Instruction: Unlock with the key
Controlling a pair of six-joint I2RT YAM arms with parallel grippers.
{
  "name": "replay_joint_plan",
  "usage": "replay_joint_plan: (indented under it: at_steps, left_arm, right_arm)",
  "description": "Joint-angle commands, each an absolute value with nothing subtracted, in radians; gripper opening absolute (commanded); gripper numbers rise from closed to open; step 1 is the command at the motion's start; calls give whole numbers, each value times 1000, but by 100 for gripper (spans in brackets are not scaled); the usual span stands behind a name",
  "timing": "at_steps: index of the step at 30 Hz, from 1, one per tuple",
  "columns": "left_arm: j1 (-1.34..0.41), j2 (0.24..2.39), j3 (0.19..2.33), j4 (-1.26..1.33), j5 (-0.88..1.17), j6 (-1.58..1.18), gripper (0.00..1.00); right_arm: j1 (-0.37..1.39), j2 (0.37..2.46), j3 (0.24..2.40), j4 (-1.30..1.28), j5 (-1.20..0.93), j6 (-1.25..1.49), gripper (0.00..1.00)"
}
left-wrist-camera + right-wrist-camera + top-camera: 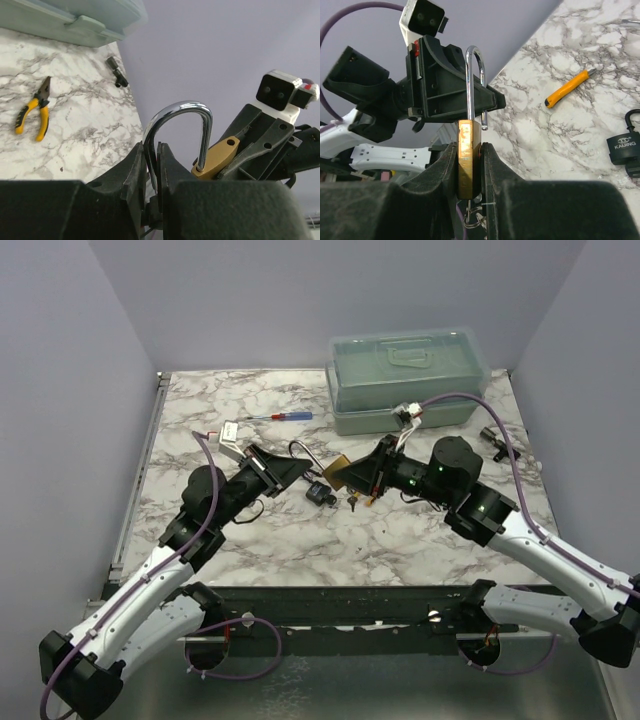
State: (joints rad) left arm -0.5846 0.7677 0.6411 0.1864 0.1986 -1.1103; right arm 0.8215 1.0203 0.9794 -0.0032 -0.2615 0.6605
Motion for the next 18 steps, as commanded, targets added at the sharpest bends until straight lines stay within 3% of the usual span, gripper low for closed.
replay_joint_plan:
  at_steps: [1, 8, 18]
  left_arm:
    - [-584, 762, 707, -55, 160, -1118, 15]
    - [-584, 746, 731, -218, 112, -1103, 15]
    - [-584, 728, 657, -222, 60, -1089, 15]
  right_arm:
    - [821, 1065, 990, 43, -185, 593, 0]
    - [821, 1145, 979, 38, -131, 557, 0]
    - [821, 1188, 941, 113, -164, 600, 0]
